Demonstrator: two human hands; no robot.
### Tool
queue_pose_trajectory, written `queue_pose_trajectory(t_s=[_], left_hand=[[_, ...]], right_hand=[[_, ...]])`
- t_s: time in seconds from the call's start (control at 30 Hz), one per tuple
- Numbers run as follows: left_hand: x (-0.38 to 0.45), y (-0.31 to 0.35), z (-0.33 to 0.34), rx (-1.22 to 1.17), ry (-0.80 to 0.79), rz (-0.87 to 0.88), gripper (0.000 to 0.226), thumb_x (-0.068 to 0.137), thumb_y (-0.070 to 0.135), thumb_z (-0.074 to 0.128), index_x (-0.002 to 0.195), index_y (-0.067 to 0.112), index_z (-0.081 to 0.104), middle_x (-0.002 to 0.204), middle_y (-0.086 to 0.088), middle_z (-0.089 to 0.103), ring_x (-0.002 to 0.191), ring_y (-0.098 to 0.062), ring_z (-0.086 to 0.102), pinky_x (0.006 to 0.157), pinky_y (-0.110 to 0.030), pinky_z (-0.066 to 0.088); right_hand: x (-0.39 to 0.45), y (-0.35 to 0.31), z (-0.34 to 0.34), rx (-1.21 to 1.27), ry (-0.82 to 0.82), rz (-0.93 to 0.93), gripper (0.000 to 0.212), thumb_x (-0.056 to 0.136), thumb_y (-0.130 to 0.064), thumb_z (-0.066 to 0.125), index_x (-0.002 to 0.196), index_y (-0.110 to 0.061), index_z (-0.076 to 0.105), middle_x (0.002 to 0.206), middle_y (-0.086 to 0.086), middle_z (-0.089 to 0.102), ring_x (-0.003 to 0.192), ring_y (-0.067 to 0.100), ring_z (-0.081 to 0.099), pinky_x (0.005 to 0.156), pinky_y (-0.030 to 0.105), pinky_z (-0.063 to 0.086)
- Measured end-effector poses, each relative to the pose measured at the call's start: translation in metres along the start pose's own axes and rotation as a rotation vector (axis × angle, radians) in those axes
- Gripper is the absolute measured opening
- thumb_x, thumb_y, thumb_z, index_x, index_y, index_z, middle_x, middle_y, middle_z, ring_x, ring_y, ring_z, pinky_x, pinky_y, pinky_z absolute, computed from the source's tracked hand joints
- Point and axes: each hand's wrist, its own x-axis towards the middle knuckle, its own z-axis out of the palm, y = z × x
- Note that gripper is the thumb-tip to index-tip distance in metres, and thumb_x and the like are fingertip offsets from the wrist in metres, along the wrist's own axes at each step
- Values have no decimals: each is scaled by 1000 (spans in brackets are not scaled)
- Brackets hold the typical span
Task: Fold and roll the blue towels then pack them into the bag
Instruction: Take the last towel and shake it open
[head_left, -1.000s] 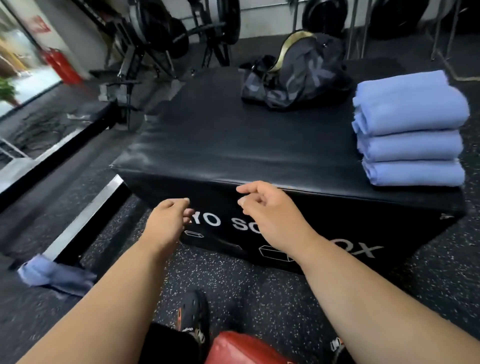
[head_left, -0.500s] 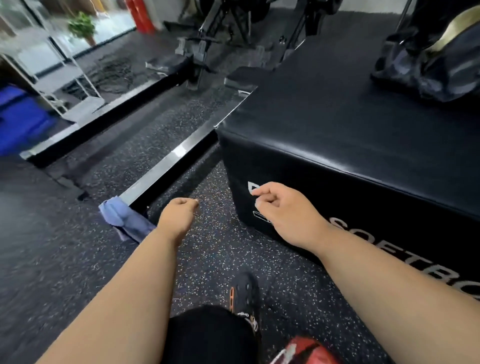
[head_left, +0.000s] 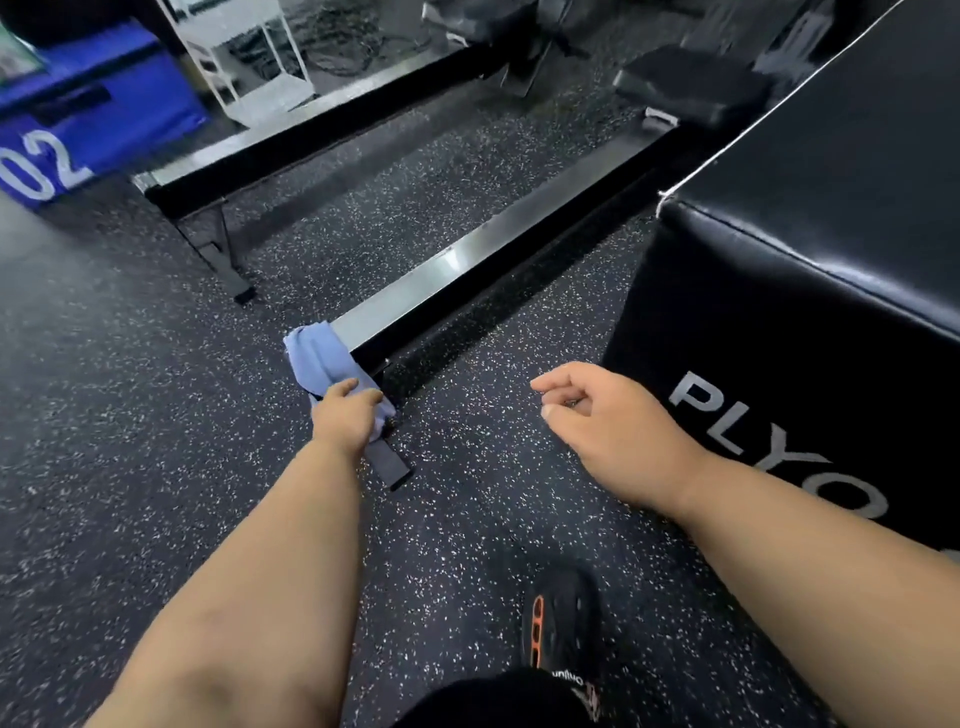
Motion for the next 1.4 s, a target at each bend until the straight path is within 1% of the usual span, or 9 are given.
queue_pose_trajectory(t_s=[0.17,0.27,0.37,0.57,0.77,0.8,1.03,1.27,1.4], left_hand=[[65,-20,-8,-107,114,-58,62,86,29,72,147,29,58,159,-9,41,138,-29,50,118,-43,42],[64,-19,-2,-262,123,-28,46,93,16,65,139,21,63,139,2,57,123,-17,50,106,-33,44],[59,-19,5,-265,153,-20,19,92,8,56,77,20,58,81,5,50,90,-17,43,70,-31,38],[22,12,-12,-394,208,58,19,86,10,51,69,16,48,70,-2,44,55,-12,40,58,-28,36],[-43,68,-53,-460,134,286,29,85,29,61,102,15,79,104,-7,75,125,-38,60,85,-43,53],[-66,80,-57,-526,103,329,25,86,28,64,100,15,80,100,-7,74,90,-9,40,82,-40,51],[-215,134,-63,-588,-108,479,9,95,16,72,103,18,76,83,0,76,73,-12,66,71,-27,53],[-391,185,-60,-629,-518,535,16,84,13,73,89,24,84,98,-13,63,106,-31,49,96,-34,42],[-480,191,-46,-605,-697,555,18,96,-1,60,103,13,68,85,-3,72,83,-17,66,86,-29,50]], right_hand=[[31,7,13,-27,10,-10,21,103,-23,61,114,-38,69,94,-13,70,62,9,59,60,35,56],[39,11,20,-23,9,-6,21,102,-22,61,112,-38,70,95,-16,70,67,10,62,64,40,58],[39,12,23,-15,-7,4,21,102,-22,61,112,-39,70,96,-21,70,67,11,62,63,43,58],[22,4,17,6,24,-4,22,103,-20,61,113,-38,70,102,-12,70,62,7,58,57,32,53],[-21,-14,-5,55,116,-9,23,102,-19,61,111,-39,70,96,-17,70,70,9,60,63,32,55],[-31,-19,-9,62,131,-15,23,102,-20,60,110,-39,70,97,-15,70,70,9,59,63,29,53],[-124,-35,-49,114,239,35,21,101,-20,62,111,-35,71,89,-4,69,78,14,61,71,27,50],[-240,-25,-87,133,313,187,22,101,-35,62,120,-31,72,107,-1,75,98,10,69,84,29,54],[-304,-23,-109,245,363,234,38,103,-54,55,123,-27,72,114,-4,74,106,14,69,83,27,50]])
